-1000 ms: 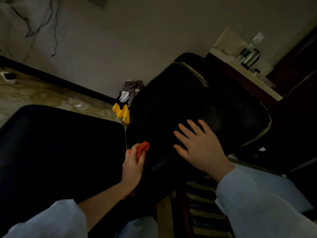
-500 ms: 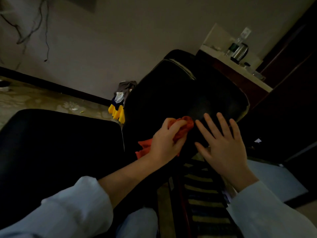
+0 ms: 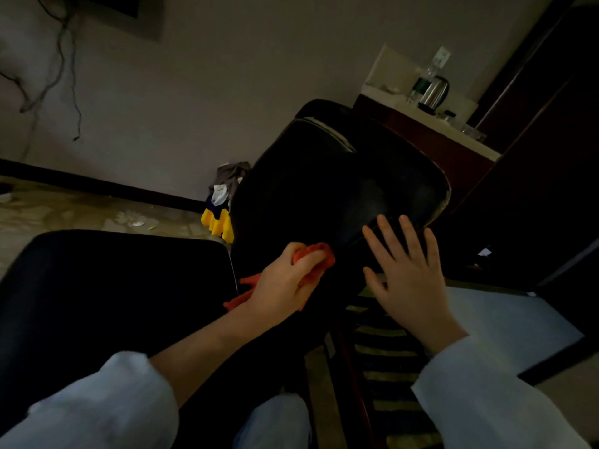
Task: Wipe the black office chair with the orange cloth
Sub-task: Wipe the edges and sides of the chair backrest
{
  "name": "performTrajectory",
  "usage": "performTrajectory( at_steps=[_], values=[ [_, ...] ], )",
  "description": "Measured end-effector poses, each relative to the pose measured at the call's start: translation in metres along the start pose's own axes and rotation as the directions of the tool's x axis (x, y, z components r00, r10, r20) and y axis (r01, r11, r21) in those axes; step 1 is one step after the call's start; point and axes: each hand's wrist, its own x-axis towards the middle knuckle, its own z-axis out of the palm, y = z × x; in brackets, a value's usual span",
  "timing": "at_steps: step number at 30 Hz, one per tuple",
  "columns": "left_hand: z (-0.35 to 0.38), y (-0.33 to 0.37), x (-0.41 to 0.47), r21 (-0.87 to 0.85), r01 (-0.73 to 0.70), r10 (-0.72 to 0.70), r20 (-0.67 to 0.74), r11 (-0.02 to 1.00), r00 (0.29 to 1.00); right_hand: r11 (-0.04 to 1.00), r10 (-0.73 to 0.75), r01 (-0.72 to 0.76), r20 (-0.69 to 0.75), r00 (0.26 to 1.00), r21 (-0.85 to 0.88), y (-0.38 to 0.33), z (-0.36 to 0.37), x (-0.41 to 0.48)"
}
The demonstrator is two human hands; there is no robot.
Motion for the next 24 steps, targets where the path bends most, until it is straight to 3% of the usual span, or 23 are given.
performTrajectory(
  at_steps=[5,13,19,24],
  values=[
    [0.011,0.031,0.062,0.003,-0.087,0.087,-0.068,0.996,0.994,0.998,0.051,-0.053,0.067,0.996,0.022,-0.001,-0.005,-0.002],
    [0.033,0.014,0.014,-0.091,0.085,-0.105,-0.251,0.992,0.962,1.0,0.015,-0.019,0.167,0.986,0.021,-0.019,-0.01,0.001],
    [0.04,-0.017,-0.048,-0.278,0.273,-0.347,-0.267,0.921,0.899,0.987,-0.157,0.144,0.226,0.961,0.074,-0.049,0.0,0.015],
    [0.047,-0.028,-0.045,-0.339,0.349,-0.442,-0.249,0.873,0.862,0.936,-0.35,0.336,0.361,0.864,0.104,-0.069,0.012,0.037]
  ],
)
